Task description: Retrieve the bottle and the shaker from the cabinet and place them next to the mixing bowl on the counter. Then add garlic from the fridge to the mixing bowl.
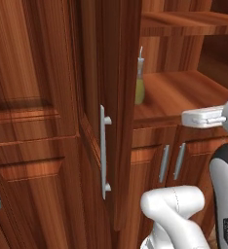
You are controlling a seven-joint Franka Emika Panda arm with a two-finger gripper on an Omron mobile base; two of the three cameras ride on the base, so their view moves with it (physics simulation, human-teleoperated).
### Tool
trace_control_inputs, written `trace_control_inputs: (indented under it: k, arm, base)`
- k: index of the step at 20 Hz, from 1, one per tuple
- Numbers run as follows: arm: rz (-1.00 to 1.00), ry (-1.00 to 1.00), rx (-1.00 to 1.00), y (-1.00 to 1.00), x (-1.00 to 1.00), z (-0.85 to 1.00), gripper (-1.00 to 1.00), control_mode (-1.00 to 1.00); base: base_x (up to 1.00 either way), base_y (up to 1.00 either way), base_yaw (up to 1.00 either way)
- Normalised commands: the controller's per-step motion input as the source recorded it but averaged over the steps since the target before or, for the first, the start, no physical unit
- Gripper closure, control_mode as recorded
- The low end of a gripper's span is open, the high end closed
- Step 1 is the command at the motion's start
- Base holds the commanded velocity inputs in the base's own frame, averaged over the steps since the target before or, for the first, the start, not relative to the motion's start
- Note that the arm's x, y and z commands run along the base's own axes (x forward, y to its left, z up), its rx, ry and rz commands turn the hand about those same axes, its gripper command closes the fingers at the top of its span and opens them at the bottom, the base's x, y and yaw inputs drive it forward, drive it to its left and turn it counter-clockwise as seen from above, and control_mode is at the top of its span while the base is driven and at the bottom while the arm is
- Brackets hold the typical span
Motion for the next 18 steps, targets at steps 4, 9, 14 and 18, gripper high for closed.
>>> trace_control_inputs:
  k: [4, 9, 14, 18]
  arm:
    - [-0.02, -0.18, 0.00, 0.12, 0.28, 0.09, -1.00, -1.00]
    - [0.00, -0.10, 0.00, 0.12, 0.30, 0.36, -1.00, -1.00]
    - [0.00, -0.07, 0.00, 0.00, 0.31, 0.21, -1.00, -1.00]
    - [0.00, -0.03, 0.00, 0.00, 0.23, 0.05, -1.00, -1.00]
  base:
    - [0.00, 0.00, 0.00]
    - [0.00, 0.00, 0.00]
    - [0.00, 0.00, 0.00]
    - [0.00, 0.00, 0.00]
